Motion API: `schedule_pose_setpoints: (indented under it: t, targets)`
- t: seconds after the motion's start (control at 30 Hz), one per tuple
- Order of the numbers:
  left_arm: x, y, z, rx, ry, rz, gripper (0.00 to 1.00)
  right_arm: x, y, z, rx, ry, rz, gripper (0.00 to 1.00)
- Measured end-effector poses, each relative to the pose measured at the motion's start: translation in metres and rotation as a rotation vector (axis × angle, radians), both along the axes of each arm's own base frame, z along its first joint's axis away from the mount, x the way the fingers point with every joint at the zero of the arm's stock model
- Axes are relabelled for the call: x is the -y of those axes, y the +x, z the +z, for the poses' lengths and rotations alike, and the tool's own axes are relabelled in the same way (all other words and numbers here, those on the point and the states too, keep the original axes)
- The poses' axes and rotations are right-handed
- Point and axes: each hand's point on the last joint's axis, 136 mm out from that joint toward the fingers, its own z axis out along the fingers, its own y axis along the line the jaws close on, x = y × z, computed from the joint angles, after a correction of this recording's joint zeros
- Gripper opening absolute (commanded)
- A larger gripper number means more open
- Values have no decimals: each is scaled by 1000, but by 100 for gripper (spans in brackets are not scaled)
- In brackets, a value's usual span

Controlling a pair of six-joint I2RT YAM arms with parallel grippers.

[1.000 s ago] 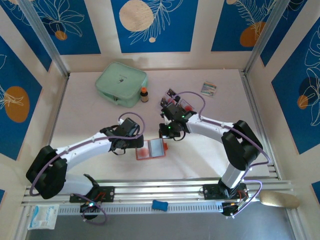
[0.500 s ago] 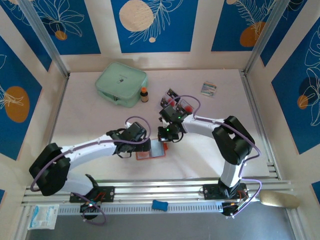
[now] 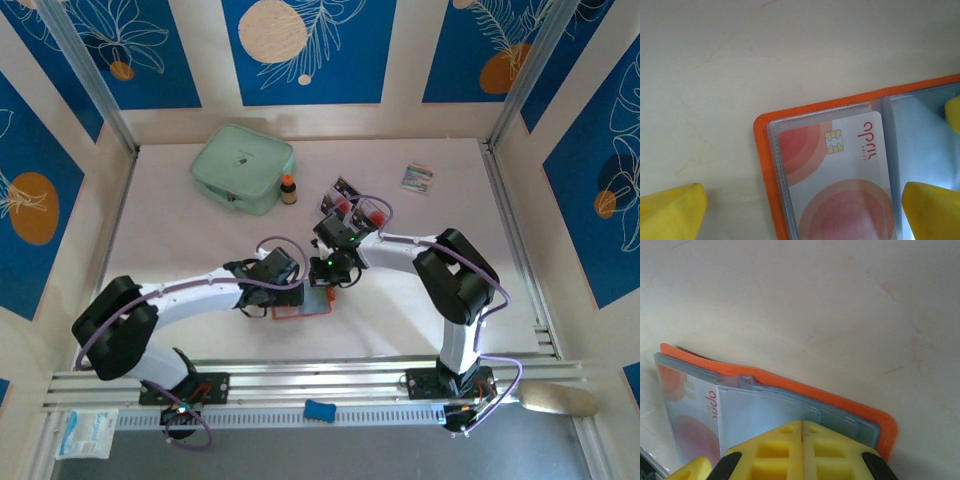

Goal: Put the credit cards into the card holder

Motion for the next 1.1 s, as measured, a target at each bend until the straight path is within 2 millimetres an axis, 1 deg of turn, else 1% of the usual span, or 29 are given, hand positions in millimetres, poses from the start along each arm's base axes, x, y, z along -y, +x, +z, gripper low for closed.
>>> schedule_pose_setpoints:
  t: [0.17, 0.5, 0.7, 0.93, 1.0, 1.07, 1.1]
  targets:
    - [5, 2, 2, 15, -16, -6, 100, -4, -1, 0, -7, 14, -4, 3]
    - [10, 4, 2, 28, -31, -11, 100, -5, -1, 0, -15, 21, -10, 3]
    - [8, 2, -3, 21, -22, -13, 100, -5, -1, 0, -15, 21, -11, 3]
    - [2, -2, -16, 6, 5, -9, 100, -6, -1, 2, -16, 24, -10, 3]
    - [2, -2, -16, 8, 5, -8, 100, -6, 0, 4, -14, 27, -10, 5]
    - [2, -2, -16, 9, 6, -10, 100, -5, 0, 7, -13, 29, -18, 11]
    - [2, -2, -16, 10, 6, -9, 100, -4, 2, 10, -10, 34, -25, 16]
